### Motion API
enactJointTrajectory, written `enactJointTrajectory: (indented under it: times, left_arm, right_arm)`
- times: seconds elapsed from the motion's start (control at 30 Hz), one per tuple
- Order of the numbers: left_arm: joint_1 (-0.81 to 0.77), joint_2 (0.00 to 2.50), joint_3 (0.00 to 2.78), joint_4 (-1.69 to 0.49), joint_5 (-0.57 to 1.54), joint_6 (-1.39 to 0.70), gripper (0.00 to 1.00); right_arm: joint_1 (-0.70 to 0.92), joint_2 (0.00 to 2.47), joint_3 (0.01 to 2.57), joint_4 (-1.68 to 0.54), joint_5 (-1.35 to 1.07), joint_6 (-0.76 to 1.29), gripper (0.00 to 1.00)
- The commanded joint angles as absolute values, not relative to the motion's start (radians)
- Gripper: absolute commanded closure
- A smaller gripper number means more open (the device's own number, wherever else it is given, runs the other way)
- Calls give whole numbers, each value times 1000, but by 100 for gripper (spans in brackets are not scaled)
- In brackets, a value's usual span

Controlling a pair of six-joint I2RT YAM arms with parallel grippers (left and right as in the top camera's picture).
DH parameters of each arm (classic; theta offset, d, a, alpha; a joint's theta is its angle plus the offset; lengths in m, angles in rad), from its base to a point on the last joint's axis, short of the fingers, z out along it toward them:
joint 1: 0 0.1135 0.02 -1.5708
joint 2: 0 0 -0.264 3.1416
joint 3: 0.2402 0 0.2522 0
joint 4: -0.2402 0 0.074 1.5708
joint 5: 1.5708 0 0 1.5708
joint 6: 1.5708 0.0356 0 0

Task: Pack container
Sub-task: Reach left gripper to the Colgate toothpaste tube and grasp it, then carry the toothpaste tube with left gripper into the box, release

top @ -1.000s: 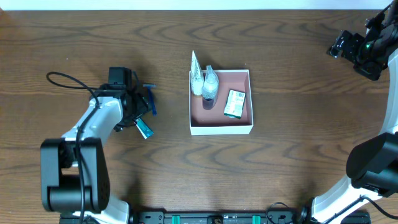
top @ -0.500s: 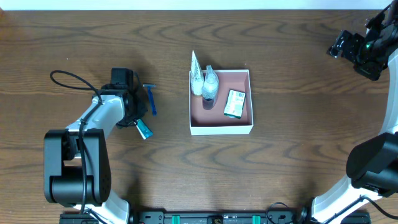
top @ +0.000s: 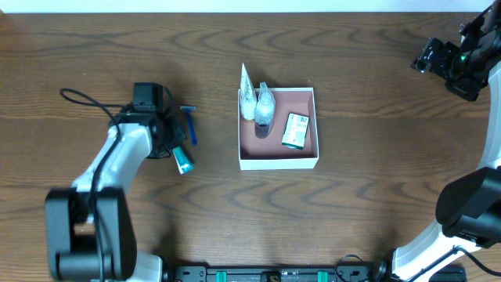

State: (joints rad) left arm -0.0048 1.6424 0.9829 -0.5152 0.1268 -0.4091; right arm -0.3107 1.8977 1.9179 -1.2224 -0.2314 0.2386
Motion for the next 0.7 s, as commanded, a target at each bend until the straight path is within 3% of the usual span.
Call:
enactJointTrajectory:
  times: [0.0,0.37,0.67]
  left_arm:
    - [-20,1525,1014,-519,273,-262,85]
    - [-302,1198,1014,-474,285,-131,85]
    - [-569,1204,1014,-246,208,-131,86]
  right_arm:
    - [-316,1891,1928,-1224,-232,250,1]
    - [-316,1890,1928,-1223,-232,250,1]
    - [-316,1891,1928,-1224,-232,250,1]
